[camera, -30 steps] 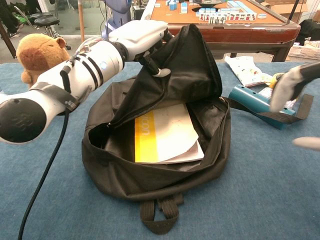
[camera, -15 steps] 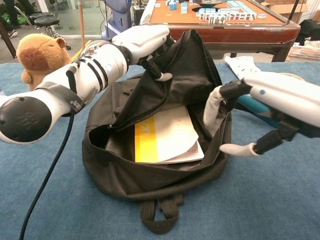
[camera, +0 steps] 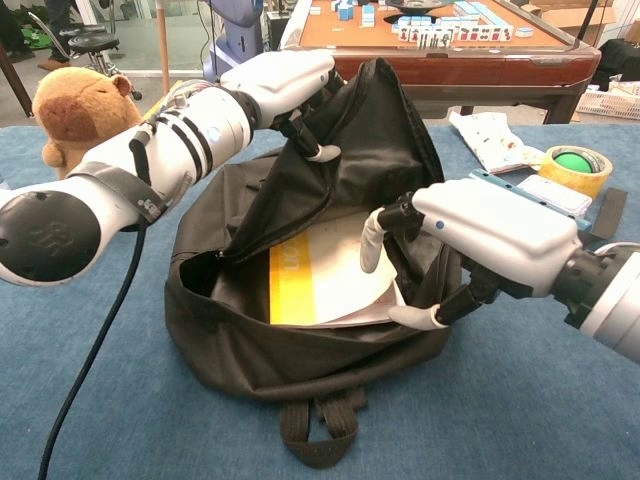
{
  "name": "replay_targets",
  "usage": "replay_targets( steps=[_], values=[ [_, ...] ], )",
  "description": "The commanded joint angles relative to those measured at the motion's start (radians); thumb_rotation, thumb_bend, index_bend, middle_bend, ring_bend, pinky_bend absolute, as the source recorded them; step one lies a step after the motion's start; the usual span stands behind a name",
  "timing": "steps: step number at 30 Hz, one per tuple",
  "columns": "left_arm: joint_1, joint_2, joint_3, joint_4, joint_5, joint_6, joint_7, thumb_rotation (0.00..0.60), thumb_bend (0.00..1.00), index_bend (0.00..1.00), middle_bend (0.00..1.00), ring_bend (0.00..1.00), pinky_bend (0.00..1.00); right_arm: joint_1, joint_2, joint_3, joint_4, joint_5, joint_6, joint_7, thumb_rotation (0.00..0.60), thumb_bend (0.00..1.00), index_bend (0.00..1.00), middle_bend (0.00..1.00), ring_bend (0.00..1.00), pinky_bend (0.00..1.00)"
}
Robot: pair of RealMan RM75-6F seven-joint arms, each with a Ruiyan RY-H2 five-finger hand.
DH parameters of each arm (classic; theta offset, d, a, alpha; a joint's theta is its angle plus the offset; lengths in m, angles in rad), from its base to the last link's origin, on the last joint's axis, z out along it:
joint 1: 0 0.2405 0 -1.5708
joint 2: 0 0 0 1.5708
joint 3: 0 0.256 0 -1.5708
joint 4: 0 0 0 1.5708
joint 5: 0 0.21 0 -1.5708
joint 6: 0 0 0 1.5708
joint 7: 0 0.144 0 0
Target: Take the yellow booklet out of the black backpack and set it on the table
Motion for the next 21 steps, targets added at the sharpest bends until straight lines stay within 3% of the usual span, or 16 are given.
replay_targets(
  steps=[1,9,17,21],
  values=[
    [0.001,-0.001,0.002,0.001,-0.003,0.002,0.001,0.6,0.33,0.67,0.8,0.73,0.66,0.014,-0.038,0.004,0.062,0.024,-0.001,0.023,0.6,0.19,0.43,0.38,0.27,0.32],
    [0.003,-0.008,0.008,0.011,-0.013,0.002,-0.002,0.6,0.33,0.67,0.8,0.73,0.66,0.031,-0.09,-0.004,0.159,0.067,-0.018,0.062,0.6,0.03,0.43,0.38,0.27,0.32],
    [0.007,-0.016,0.017,0.031,-0.014,0.001,-0.017,0.6,0.33,0.66,0.8,0.73,0.66,0.032,-0.094,-0.034,0.165,0.083,-0.024,0.048,0.6,0.01,0.42,0.37,0.27,0.32],
    [0.01,-0.018,0.021,0.038,-0.012,0.001,-0.022,0.6,0.33,0.66,0.8,0.73,0.66,0.042,-0.113,-0.023,0.18,0.088,-0.014,0.051,0.6,0.01,0.42,0.37,0.27,0.32]
  ],
)
